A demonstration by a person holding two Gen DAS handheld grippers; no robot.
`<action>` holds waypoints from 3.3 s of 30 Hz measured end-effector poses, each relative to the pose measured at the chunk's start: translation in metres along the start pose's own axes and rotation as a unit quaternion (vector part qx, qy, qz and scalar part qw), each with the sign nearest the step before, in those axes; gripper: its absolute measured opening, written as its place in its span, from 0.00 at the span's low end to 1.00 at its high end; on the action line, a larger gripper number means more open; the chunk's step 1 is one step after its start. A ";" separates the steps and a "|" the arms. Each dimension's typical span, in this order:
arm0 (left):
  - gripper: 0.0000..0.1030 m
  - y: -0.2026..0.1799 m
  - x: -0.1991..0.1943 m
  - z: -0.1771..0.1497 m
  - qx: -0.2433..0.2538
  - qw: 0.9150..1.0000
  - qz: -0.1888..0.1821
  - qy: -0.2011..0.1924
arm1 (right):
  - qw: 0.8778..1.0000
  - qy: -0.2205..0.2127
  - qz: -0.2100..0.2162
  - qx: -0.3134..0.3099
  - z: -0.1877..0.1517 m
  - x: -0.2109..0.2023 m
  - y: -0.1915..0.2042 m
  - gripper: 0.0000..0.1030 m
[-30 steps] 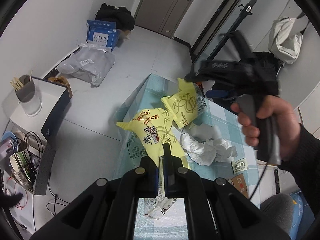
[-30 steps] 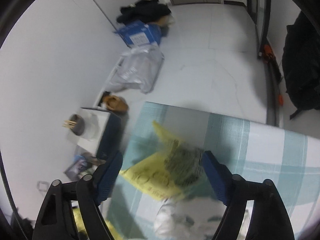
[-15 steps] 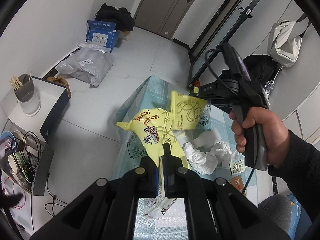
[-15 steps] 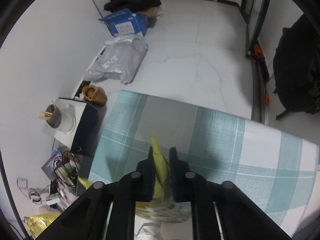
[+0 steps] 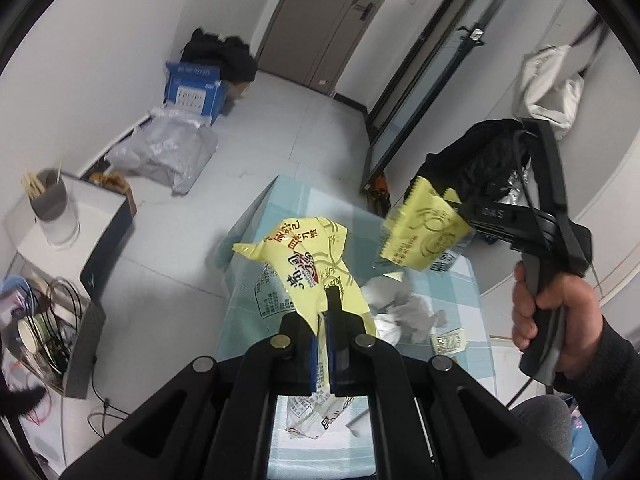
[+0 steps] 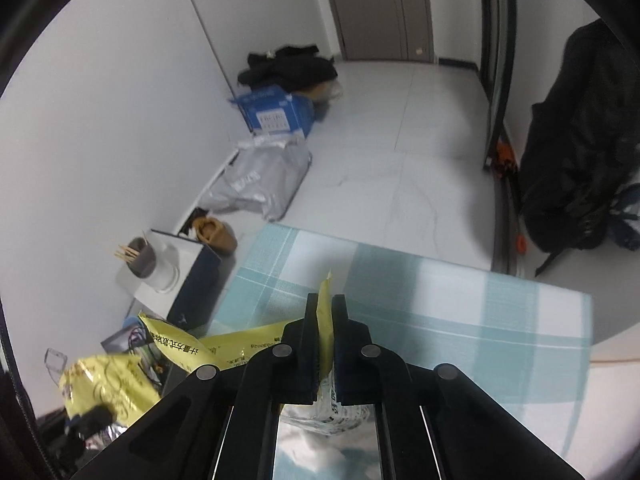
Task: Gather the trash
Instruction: 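Lift the yellow wrapper with the left gripper while the right gripper grasps another yellow wrapper, then carry both yellow wrappers with both grippers over the white trash bin, then open both grippers to drop the wrappers into the bin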
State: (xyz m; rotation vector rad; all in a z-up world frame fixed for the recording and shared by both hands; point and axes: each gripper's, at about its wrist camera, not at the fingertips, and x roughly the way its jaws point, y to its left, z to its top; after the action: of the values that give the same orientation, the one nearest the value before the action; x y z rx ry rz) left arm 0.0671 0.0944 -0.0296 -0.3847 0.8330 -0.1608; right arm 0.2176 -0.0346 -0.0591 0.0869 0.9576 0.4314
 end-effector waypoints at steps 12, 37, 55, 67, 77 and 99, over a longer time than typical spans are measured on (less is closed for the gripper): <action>0.00 -0.098 -0.031 0.007 0.074 0.996 -0.053 -0.012 | 0.994 -0.090 0.012 0.062 -0.027 -0.148 -0.077 0.04; 0.00 -0.380 0.001 -0.070 0.299 0.921 -0.228 0.101 | 0.937 -0.167 -0.174 0.253 -0.266 -0.369 -0.325 0.04; 0.00 -0.422 0.169 -0.252 0.452 0.781 -0.161 0.400 | 0.953 -0.042 -0.236 0.186 -0.405 -0.248 -0.345 0.04; 0.00 -0.406 0.250 -0.308 0.449 0.704 -0.107 0.540 | 0.935 0.069 -0.213 0.274 -0.438 -0.185 -0.375 0.05; 0.00 -0.399 0.269 -0.334 0.422 0.687 -0.094 0.583 | 0.911 0.130 -0.194 0.339 -0.460 -0.154 -0.395 0.11; 0.53 -0.413 0.255 -0.322 0.395 0.708 -0.112 0.575 | 0.909 0.112 -0.200 0.349 -0.465 -0.179 -0.387 0.52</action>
State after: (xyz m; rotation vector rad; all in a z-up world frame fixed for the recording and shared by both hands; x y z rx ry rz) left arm 0.0011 -0.4449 -0.2391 0.5428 1.8337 -1.0314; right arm -0.1237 -0.5123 -0.2903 0.4900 1.2887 -0.3051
